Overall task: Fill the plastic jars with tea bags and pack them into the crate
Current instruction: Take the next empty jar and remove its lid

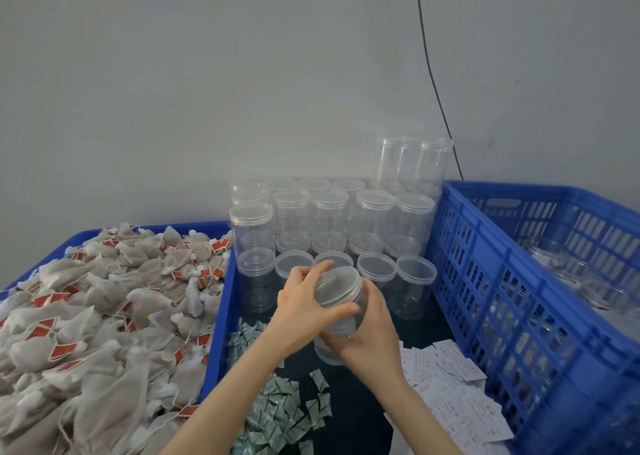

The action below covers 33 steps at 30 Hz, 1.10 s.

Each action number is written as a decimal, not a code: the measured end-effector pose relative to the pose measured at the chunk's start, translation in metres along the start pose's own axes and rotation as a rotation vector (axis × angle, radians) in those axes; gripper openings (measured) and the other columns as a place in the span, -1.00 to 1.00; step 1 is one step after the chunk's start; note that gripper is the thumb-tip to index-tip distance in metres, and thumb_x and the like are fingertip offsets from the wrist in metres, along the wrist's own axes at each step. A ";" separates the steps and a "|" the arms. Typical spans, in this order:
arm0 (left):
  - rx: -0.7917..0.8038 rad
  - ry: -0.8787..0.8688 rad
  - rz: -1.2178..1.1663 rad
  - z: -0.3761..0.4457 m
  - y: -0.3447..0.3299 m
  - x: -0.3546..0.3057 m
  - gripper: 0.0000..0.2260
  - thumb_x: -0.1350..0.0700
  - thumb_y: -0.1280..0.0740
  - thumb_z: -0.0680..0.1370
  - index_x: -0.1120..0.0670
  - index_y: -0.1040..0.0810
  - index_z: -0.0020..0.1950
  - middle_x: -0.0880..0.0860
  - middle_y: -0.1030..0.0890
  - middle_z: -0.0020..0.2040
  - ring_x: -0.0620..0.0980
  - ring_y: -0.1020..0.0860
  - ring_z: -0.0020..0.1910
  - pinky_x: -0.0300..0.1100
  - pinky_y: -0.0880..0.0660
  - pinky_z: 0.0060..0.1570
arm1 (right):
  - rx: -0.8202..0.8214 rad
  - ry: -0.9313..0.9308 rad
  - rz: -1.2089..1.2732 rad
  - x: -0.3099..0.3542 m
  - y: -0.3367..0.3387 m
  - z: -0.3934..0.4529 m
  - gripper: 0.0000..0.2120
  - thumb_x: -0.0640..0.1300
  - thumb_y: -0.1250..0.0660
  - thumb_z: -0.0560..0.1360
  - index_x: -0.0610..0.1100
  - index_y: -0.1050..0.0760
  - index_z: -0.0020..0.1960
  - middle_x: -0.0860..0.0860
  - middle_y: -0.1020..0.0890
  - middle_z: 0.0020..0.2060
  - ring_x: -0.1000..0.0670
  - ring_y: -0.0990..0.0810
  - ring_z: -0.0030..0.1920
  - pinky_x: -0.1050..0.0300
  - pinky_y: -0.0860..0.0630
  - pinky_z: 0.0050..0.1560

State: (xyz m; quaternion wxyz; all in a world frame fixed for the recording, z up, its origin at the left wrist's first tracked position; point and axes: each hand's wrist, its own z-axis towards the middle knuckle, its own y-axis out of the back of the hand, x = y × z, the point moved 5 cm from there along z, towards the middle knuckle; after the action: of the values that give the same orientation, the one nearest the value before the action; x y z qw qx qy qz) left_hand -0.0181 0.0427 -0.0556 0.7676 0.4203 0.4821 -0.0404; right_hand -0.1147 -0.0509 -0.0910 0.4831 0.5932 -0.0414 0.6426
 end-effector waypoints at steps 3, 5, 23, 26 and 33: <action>0.183 -0.078 0.091 0.004 0.005 0.002 -0.14 -0.40 -0.34 0.21 -0.46 0.04 0.41 -0.17 0.02 0.47 0.02 -0.04 0.48 0.10 -0.13 0.45 | 0.143 0.018 0.060 -0.005 0.004 0.002 -0.13 0.14 -0.59 0.14 0.27 -0.25 0.35 0.30 -0.46 0.27 0.21 -0.47 0.26 0.11 -0.51 0.23; 0.333 -0.155 0.018 0.000 0.006 0.000 -0.20 -0.29 -0.41 0.27 -0.57 0.03 0.33 -0.28 0.15 0.51 -0.14 0.04 0.50 -0.02 -0.14 0.44 | 0.171 0.067 0.001 -0.005 0.008 0.001 -0.10 0.18 -0.57 0.10 0.31 -0.22 0.34 0.37 -0.43 0.24 0.25 -0.46 0.24 0.17 -0.50 0.21; -0.068 0.188 -0.316 0.017 0.016 0.030 -0.39 -0.19 -0.27 0.53 -0.07 -0.21 0.53 0.02 -0.36 0.46 0.02 -0.38 0.37 -0.05 -0.31 0.33 | -0.209 -0.020 0.142 -0.052 0.043 0.004 -0.10 -0.02 -0.67 0.17 0.15 -0.30 0.39 0.15 -0.50 0.27 0.11 -0.49 0.25 0.11 -0.48 0.20; 0.036 0.137 -0.108 0.018 -0.001 0.028 -0.40 -0.15 -0.24 0.57 -0.04 -0.13 0.55 0.03 -0.27 0.51 0.04 -0.29 0.45 -0.11 -0.24 0.34 | -0.231 -0.021 0.208 -0.059 0.052 0.002 -0.13 -0.09 -0.67 0.19 0.13 -0.32 0.38 0.13 -0.52 0.26 0.12 -0.50 0.23 0.19 -0.45 0.17; 0.311 0.036 0.393 0.039 -0.048 0.028 -0.41 -0.08 -0.15 0.63 0.09 0.00 0.57 0.10 -0.22 0.50 0.11 -0.26 0.44 -0.05 -0.24 0.35 | -0.194 -0.084 0.331 -0.076 0.058 -0.010 -0.19 -0.17 -0.67 0.22 0.28 -0.31 0.26 0.31 -0.52 0.14 0.46 -0.47 0.09 0.43 -0.38 0.01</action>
State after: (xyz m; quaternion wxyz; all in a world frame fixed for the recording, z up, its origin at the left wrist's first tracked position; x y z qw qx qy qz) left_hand 0.0023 -0.0055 -0.0997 0.6782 0.6197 0.3926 0.0432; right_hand -0.1740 -0.1188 -0.1253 0.4237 0.5553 -0.2204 0.6808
